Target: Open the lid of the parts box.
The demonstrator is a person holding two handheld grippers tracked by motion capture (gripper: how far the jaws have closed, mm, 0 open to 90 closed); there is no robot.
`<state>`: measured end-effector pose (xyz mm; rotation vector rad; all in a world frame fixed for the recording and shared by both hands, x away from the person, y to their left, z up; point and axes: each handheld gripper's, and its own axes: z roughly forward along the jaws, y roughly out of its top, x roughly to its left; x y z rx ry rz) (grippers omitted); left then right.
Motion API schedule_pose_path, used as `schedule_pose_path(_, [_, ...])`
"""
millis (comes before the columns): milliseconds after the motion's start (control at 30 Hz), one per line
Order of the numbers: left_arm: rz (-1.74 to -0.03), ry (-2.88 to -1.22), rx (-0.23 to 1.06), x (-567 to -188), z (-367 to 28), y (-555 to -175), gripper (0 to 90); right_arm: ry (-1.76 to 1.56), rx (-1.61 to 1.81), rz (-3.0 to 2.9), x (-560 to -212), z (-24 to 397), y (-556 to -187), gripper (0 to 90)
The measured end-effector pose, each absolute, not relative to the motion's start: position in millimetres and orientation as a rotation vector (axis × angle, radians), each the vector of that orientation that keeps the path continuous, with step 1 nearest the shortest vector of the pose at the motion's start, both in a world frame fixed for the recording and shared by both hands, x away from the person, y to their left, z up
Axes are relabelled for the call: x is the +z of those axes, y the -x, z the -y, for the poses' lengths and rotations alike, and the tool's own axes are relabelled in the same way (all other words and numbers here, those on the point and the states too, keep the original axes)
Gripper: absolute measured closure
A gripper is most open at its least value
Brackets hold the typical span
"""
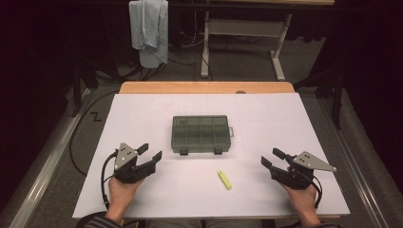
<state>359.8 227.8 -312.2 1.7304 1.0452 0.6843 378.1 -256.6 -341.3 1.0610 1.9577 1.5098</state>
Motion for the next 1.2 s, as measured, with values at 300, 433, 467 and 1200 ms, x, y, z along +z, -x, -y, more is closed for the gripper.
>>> schedule_pose_path(300, [-1.038, -1.729, 0.685, -312, -225, -363, 40.9, -1.061, 1.523, -1.960, -341, 252, -383, 42.1])
schedule_pose_path(433, [-1.034, -1.731, 0.685, -312, -224, -365, 41.1, -1.067, 1.531, -1.950, -341, 249, -386, 42.7])
schedule_pose_path(467, [-1.034, -1.731, 0.686, -312, -223, -366, 41.1, -1.070, 1.538, -1.946, -341, 249, -387, 42.7])
schedule_pose_path(1200, [-1.026, -1.738, 0.662, -313, -212, -378, 41.4, -1.075, 1.539, -1.951, -343, 235, -400, 43.1])
